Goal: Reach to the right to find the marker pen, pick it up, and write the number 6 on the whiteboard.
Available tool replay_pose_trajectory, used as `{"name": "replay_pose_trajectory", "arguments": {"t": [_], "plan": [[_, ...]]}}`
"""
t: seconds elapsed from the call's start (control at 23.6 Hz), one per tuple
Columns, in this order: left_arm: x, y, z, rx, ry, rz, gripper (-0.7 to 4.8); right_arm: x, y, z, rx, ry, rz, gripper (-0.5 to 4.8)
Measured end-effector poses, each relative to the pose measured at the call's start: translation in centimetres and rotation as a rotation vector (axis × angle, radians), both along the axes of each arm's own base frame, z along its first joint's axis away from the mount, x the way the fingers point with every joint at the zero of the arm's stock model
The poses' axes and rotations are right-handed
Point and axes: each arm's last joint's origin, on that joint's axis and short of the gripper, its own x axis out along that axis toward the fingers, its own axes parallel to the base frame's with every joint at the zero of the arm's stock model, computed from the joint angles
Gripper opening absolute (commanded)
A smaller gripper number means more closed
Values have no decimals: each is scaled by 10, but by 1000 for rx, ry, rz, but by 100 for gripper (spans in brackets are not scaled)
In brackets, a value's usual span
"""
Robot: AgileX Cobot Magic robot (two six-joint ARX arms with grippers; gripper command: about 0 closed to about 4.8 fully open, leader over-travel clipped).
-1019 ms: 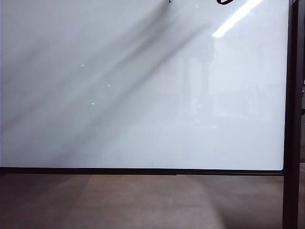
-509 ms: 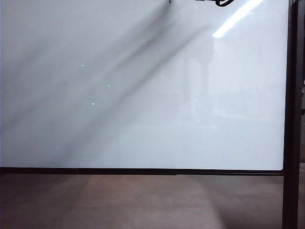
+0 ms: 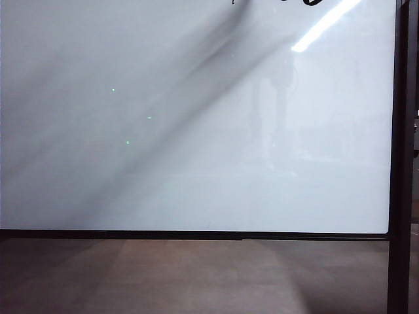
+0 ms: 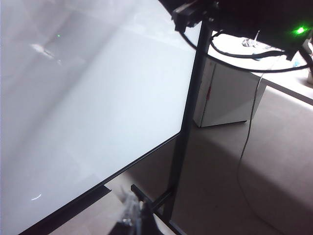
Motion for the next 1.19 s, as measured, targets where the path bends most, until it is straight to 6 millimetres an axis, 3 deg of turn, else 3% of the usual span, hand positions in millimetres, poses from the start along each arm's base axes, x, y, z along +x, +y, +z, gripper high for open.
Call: {"name": "replay_pose_trajectory", "arguments": {"t": [0.98,1.19], "plan": [[0,0,0,0,0,0,-6,-1,0,-12,-12,148,-9,17],[0,0,0,0,0,0,-6,-8,-2,-5,-10,148,-5,18]]}}
